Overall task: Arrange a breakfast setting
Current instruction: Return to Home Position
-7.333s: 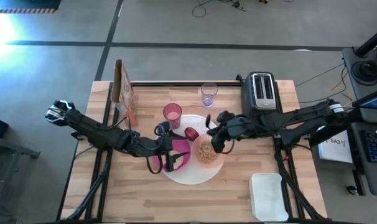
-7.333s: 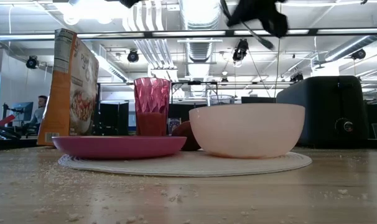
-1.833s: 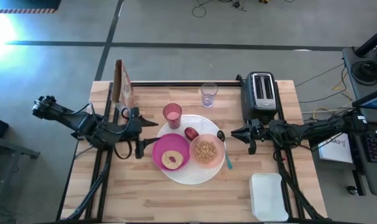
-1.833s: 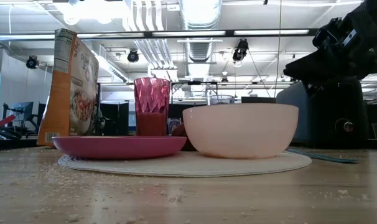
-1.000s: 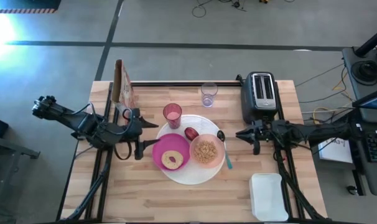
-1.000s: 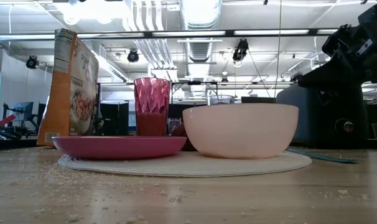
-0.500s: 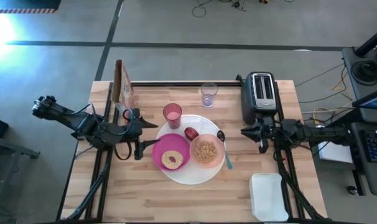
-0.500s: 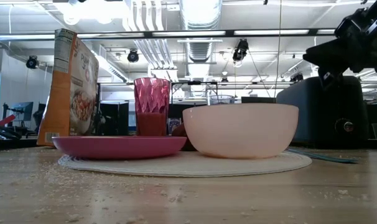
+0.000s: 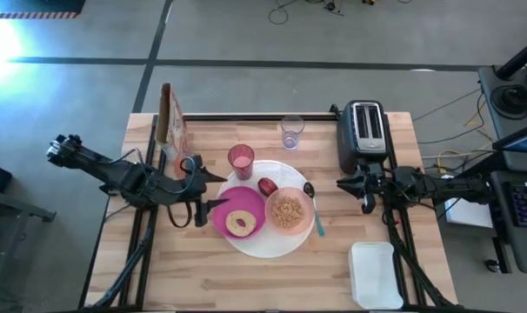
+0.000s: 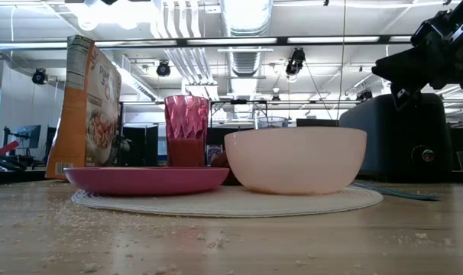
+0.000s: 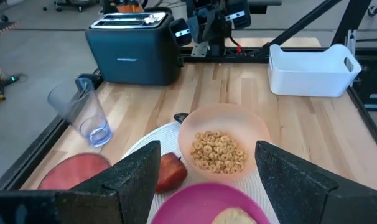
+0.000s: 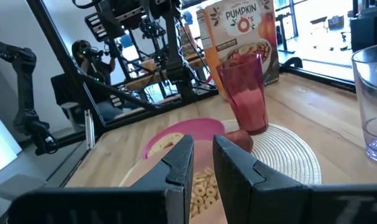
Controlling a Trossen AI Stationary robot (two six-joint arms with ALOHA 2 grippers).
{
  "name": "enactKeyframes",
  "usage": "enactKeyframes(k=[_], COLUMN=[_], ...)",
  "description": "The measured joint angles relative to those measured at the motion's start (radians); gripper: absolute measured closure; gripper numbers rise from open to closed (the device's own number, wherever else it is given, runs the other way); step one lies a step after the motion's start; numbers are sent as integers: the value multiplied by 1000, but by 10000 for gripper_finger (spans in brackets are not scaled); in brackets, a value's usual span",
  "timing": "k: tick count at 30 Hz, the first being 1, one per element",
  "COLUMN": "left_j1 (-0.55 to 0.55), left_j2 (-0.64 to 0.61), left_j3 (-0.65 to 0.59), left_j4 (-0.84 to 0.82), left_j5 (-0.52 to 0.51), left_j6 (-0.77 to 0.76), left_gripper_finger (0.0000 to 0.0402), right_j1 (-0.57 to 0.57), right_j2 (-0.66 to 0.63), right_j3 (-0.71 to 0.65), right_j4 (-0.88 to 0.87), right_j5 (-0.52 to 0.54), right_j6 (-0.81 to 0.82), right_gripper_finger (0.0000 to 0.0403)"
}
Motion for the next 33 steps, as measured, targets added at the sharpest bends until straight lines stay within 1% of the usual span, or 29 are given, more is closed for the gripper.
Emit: enactKeyframes(k=[4,7,9,11,15,18,20,22,24,26,28,31,33], left_j1=[0,0,0,0,0,1,2,5,18,30,43,56,65], left_j2=[65,112,134,157,222,273,311,327,316,271,221,129,65], left_j3=[0,7,19,34,71,107,141,155,152,106,36,-120,-237], left_j4=[67,82,82,103,119,146,127,94,126,193,295,503,666], left_j5=[0,-4,-35,-60,-61,-66,-66,-71,-79,-82,-83,-74,-28], left_j6=[84,115,129,114,88,38,33,31,10,-20,-38,-36,-13], left_gripper_finger=[157,157,157,157,157,157,157,157,157,157,157,157,157], right_j1=[0,0,0,0,0,0,0,0,0,0,0,0,0], right_j2=[1,1,1,1,2,3,3,3,4,7,7,7,7], right_j3=[0,0,0,0,0,0,0,0,0,0,0,0,0], right_j4=[0,0,0,0,1,1,1,2,2,3,3,3,3], right_j5=[0,0,0,1,1,1,1,1,1,1,2,2,2], right_j6=[0,0,0,0,0,0,0,0,0,0,0,0,0], right_gripper_finger=[351,351,351,351,351,351,351,351,351,351,351,351,351])
